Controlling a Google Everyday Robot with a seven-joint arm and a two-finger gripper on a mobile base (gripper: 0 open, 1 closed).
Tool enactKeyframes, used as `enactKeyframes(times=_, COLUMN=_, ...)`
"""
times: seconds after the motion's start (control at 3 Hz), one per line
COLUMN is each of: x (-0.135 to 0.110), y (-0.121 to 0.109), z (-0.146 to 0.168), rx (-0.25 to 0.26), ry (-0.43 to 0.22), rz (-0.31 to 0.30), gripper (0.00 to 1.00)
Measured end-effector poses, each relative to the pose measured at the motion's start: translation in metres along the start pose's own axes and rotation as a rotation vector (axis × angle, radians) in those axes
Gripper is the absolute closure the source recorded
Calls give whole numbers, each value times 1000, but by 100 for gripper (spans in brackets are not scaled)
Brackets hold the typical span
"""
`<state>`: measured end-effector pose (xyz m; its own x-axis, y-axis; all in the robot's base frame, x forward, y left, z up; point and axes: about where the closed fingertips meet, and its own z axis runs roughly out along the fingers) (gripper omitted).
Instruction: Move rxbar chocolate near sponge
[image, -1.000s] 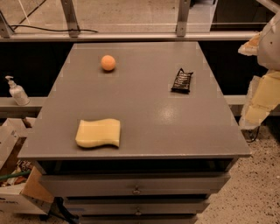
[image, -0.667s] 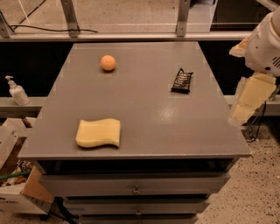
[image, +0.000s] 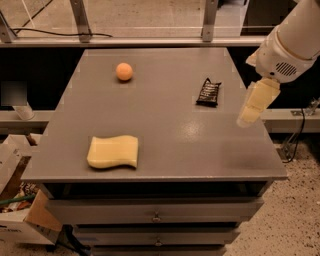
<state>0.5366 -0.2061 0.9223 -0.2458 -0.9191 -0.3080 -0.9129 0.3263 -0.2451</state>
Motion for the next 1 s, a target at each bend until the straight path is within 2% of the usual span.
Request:
enactKeyframes(times=0.67, x=-10, y=-57, z=53, rx=-30, ry=-31, rz=94, gripper=0)
enactKeyframes(times=1.0, x=-21, y=-74, z=78, rx=-41, ry=-43, rz=104, gripper=0)
